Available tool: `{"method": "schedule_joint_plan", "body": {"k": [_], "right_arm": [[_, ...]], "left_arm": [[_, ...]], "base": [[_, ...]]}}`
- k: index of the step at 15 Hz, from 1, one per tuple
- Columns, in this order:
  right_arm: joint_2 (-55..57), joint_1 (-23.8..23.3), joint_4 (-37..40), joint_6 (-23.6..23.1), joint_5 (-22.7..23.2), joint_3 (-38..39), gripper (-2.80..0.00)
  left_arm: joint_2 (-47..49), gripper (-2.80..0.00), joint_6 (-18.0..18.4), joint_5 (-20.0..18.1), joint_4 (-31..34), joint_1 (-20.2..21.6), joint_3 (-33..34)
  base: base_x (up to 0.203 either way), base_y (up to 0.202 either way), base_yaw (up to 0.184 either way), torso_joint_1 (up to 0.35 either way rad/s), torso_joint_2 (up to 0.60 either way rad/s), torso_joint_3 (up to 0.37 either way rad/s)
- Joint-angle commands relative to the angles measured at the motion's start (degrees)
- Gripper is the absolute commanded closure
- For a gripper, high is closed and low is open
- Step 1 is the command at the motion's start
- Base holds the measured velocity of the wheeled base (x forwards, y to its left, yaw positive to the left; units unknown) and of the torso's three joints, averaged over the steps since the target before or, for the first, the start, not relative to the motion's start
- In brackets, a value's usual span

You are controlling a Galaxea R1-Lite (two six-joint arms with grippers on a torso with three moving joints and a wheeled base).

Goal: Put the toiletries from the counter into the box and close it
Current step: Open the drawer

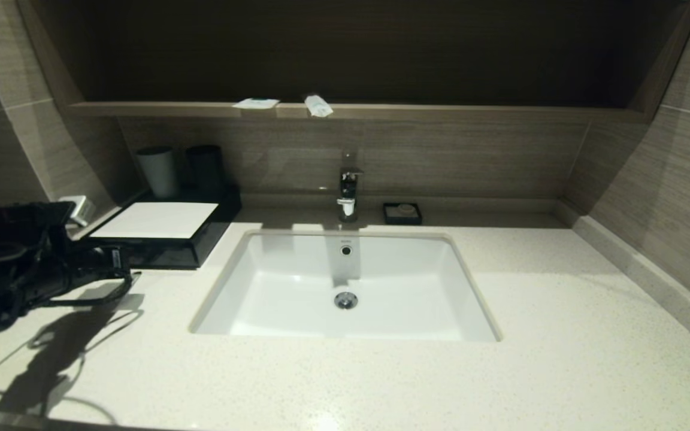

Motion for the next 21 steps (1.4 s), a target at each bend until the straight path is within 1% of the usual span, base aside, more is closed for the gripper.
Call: {"method": "schedule_joint_plan", "body": {"k": [1,12,21], "right_arm": [[0.0,0.0,0.0,0.0,0.0,0.0,0.0],[0.0,0.0,0.0,0.0,0.0,0.0,0.0],[0.0,0.0,0.1,0.0,0.0,0.0,0.0]], "left_arm": [[0.5,0.0,0.0,-0.1,-0.3,0.0,-0.6],[1.7,0.0,0.0,0.0,-0.3,-0.3,-2.7],[2.3,0.0,0.0,0.0,-0.3,-0.4,-2.8]], "base": [[0.0,0.0,0.0,0.0,0.0,0.0],[0.0,0.0,0.0,0.0,0.0,0.0],[0.0,0.0,0.0,0.0,0.0,0.0]]}}
